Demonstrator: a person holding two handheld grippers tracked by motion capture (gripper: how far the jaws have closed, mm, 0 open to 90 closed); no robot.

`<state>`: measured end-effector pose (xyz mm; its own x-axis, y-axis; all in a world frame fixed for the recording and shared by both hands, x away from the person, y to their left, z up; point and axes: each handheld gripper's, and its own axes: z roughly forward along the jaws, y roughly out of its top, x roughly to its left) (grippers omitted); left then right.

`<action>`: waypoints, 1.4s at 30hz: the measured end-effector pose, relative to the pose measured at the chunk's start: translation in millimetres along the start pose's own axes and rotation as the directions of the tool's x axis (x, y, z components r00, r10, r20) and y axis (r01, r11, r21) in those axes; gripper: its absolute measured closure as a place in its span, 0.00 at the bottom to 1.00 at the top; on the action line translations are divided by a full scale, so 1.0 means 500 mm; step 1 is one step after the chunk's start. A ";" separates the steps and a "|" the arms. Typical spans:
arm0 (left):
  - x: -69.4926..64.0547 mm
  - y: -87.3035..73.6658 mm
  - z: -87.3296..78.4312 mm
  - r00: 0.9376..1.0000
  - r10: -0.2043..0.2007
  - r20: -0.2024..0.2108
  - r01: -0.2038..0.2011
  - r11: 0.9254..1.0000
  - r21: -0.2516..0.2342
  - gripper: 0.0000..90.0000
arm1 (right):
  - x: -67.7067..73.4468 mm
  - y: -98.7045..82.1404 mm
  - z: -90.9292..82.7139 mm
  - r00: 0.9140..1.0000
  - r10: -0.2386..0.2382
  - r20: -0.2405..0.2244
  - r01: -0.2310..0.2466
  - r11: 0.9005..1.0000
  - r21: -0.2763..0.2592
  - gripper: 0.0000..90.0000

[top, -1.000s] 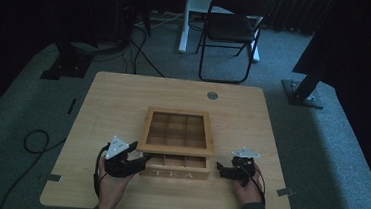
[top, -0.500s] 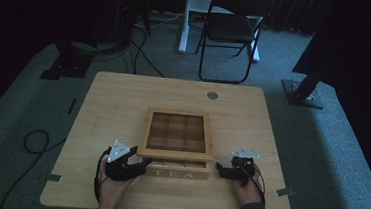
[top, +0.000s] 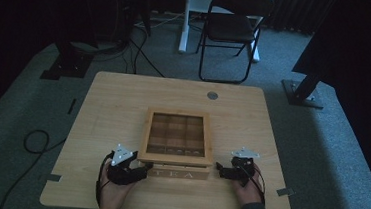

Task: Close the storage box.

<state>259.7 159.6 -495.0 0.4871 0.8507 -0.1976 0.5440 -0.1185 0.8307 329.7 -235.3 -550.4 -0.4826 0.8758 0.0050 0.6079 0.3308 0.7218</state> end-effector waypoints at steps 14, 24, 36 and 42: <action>-0.007 -0.017 0.000 1.000 0.009 -0.012 -0.008 1.000 0.026 0.35 | 0.000 0.000 0.000 1.000 0.000 0.000 0.000 1.000 0.001 0.13; -0.015 -0.031 0.000 1.000 0.009 -0.027 -0.008 0.998 0.063 0.34 | 0.000 0.000 0.000 1.000 0.000 0.000 0.000 1.000 0.000 0.13; -0.019 -0.030 -0.020 1.000 -0.015 0.002 0.015 1.000 -0.020 0.33 | 0.000 0.000 0.000 1.000 0.000 0.000 0.000 1.000 0.000 0.13; -0.020 -0.030 -0.023 1.000 -0.011 0.005 0.011 0.999 -0.052 0.33 | 0.000 0.000 0.000 1.000 0.000 0.000 0.000 1.000 0.000 0.13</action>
<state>238.8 158.8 -499.6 0.4846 0.8494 -0.2092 0.5131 -0.0823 0.8544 329.7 -235.3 -550.4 -0.4824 0.8759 0.0055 0.6079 0.3303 0.7221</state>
